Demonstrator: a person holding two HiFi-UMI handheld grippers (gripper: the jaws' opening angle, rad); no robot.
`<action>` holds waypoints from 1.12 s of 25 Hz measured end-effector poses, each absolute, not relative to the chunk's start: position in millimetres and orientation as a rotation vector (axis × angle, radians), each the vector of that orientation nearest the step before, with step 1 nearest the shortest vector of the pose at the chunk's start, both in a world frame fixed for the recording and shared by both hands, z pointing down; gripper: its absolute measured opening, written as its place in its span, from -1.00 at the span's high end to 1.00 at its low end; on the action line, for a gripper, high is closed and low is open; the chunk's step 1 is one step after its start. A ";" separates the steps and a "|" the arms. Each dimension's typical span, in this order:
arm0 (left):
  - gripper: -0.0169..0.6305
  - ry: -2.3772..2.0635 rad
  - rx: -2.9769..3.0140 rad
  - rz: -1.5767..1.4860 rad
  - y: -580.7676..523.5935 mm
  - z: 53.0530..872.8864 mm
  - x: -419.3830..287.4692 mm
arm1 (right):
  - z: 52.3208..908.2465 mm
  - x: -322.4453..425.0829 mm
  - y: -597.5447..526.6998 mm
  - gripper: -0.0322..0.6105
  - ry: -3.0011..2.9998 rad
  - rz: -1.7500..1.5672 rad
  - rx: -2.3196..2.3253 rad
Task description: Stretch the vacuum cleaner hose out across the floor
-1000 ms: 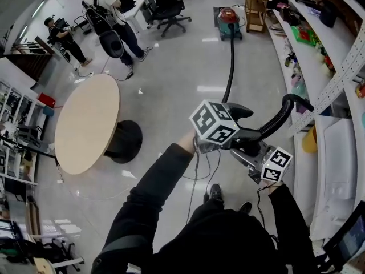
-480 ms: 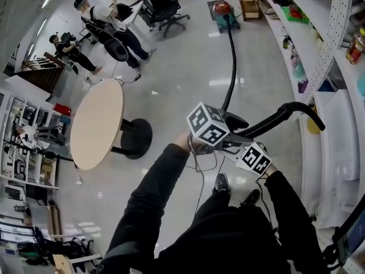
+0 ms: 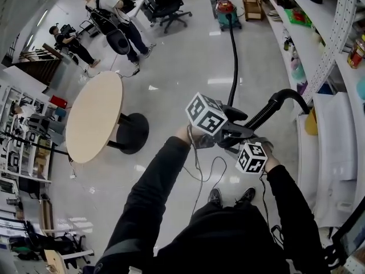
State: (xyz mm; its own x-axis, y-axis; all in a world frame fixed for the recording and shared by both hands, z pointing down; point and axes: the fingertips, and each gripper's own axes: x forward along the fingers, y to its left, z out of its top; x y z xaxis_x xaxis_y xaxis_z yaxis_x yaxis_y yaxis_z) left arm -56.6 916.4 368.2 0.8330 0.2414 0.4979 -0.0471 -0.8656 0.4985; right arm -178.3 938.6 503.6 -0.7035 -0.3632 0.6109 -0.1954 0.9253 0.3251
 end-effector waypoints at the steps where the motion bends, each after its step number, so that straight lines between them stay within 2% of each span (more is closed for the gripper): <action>1: 0.07 0.140 2.498 0.789 916.5 374.5 -58.2 | 506.2 -184.3 939.6 0.42 -2.348 -0.320 0.378; 5: 0.08 0.205 2.479 0.980 931.2 410.3 -76.2 | 518.2 -217.9 944.8 0.44 -2.256 -0.378 0.302; 7: 0.37 0.234 2.507 0.954 937.0 410.8 -91.9 | 523.9 -232.7 943.2 0.44 -2.214 -0.392 0.306; 11: 0.44 0.184 2.669 0.889 932.3 403.7 -129.1 | 511.0 -237.7 914.2 0.44 -2.275 -0.348 0.595; 12: 0.44 0.167 2.718 0.890 930.2 403.4 -137.9 | 503.3 -232.3 906.2 0.25 -2.298 -0.338 0.705; 13: 0.44 0.157 2.759 0.892 929.1 402.8 -147.4 | 495.6 -224.2 900.3 0.22 -2.317 -0.317 0.818; 18: 0.45 0.215 2.821 0.982 941.7 412.7 -213.4 | 481.9 -155.9 927.7 0.22 -2.282 -0.001 1.264; 21: 0.45 0.283 2.848 1.123 958.1 441.6 -248.8 | 449.5 -110.7 970.1 0.22 -2.179 -0.001 1.408; 24: 0.45 0.360 2.864 1.209 981.1 486.8 -265.9 | 408.5 -83.5 992.3 0.21 -2.078 -0.138 1.326; 28: 0.45 0.513 2.877 1.320 1029.1 542.8 -272.9 | 396.5 -108.3 1009.6 -0.11 -2.008 -0.228 0.904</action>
State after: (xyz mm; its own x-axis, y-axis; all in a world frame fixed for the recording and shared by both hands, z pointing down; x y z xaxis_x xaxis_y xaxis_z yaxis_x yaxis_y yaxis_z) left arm -272.9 1029.1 542.8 0.6102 0.2599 0.7484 0.3136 -0.9467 0.0730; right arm -108.3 1009.6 396.5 -0.3332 -0.6748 0.6585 -0.5103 0.7163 0.4759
